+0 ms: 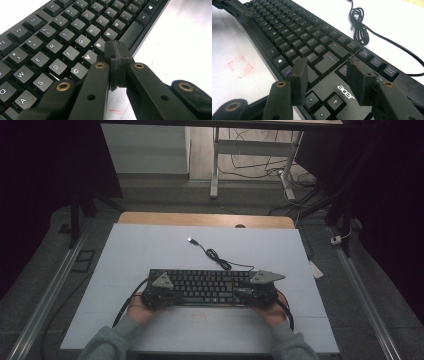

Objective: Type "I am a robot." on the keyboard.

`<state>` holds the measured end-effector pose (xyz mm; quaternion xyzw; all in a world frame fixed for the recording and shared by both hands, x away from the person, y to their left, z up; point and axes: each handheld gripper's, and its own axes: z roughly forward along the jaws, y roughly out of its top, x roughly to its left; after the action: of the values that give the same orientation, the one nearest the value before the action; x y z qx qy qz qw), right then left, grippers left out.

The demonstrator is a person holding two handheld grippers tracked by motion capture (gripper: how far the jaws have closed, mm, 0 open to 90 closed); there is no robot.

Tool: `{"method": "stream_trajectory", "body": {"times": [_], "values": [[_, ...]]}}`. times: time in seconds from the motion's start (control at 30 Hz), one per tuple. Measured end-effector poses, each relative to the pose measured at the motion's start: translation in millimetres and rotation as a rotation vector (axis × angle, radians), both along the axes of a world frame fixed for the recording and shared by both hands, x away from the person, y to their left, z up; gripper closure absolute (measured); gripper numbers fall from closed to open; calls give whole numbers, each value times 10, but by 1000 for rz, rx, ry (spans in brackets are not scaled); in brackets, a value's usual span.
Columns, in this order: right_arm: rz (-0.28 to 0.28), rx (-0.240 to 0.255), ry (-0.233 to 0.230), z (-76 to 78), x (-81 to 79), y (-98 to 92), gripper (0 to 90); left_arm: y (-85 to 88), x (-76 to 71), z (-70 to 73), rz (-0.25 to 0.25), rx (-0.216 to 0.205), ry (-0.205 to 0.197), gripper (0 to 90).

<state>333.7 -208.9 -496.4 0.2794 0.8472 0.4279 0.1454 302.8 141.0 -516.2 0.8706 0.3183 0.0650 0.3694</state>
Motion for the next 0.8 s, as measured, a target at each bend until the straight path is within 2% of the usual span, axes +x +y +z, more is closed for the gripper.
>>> {"method": "stream_trajectory", "body": {"times": [0.2,0.67,0.8], "values": [[-1,3,1,0,-1,1,520,-20,17,-32,8,27,1,890],[0,-1,-1,-1,-2,3,520,-58,23,-68,10,33,2,890],[-1,0,-1,3,-5,2,520,-49,5,-38,16,35,-15,890]]}}
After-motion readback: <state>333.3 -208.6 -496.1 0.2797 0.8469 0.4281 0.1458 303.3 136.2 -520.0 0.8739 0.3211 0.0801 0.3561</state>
